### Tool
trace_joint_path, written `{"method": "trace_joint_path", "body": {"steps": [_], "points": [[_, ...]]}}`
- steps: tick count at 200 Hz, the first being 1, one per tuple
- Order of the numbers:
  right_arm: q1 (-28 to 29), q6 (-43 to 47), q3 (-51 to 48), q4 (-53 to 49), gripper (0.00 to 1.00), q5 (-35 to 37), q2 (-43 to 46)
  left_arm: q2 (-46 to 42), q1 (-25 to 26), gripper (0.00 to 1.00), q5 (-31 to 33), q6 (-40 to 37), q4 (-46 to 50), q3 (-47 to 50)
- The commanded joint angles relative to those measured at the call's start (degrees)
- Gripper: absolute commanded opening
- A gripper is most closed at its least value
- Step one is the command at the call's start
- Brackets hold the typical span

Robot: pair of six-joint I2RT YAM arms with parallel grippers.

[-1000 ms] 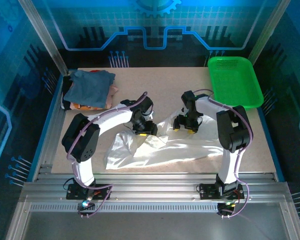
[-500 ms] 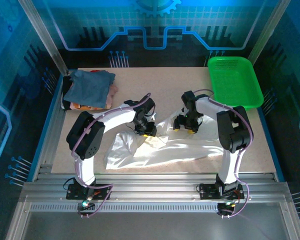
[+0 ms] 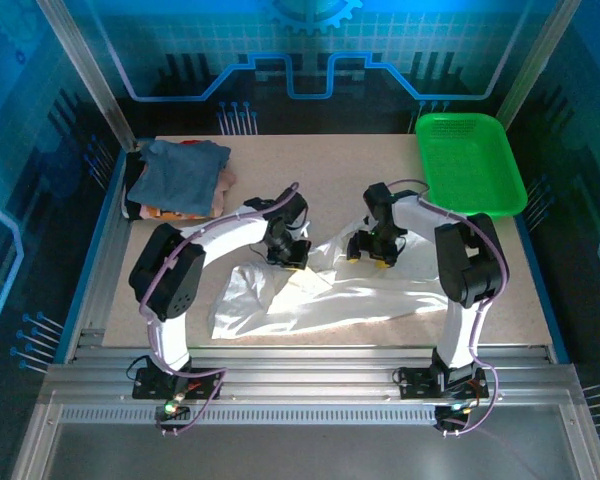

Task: Fold and stack the t-shirts

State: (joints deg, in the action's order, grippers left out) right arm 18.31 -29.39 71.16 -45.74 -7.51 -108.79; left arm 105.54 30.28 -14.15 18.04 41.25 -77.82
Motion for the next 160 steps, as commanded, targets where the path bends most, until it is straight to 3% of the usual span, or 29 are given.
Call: {"method": "trace_joint_path", "body": {"steps": [1, 37, 78, 126, 160], "points": [[0.2, -1.1, -2.4, -2.5, 0.72, 1.5, 0.5, -5.7, -4.5, 0.00, 2.3, 0.5, 1.1, -4.0], [-0.2, -1.2, -3.3, -0.4, 0.74, 0.4, 3.4, -9.4, -13.3, 0.00, 3.6, 0.3, -0.2, -6.7], [-2.2, 0.4, -3.1, 0.0, 0.77, 1.3, 8.3, -5.5, -20.5, 0.00, 6.1, -3.2, -0.1, -13.2], [-10.1, 3.5, -2.5, -3.2, 0.78, 6.0, 12.7, -1.9, -24.1, 0.00, 13.8, -6.0, 0.5, -18.2], [-16.2, 4.2, -1.3, -3.4, 0.78, 9.2, 13.0, -2.2, -26.3, 0.00, 15.6, -9.0, 1.9, -20.3]]}}
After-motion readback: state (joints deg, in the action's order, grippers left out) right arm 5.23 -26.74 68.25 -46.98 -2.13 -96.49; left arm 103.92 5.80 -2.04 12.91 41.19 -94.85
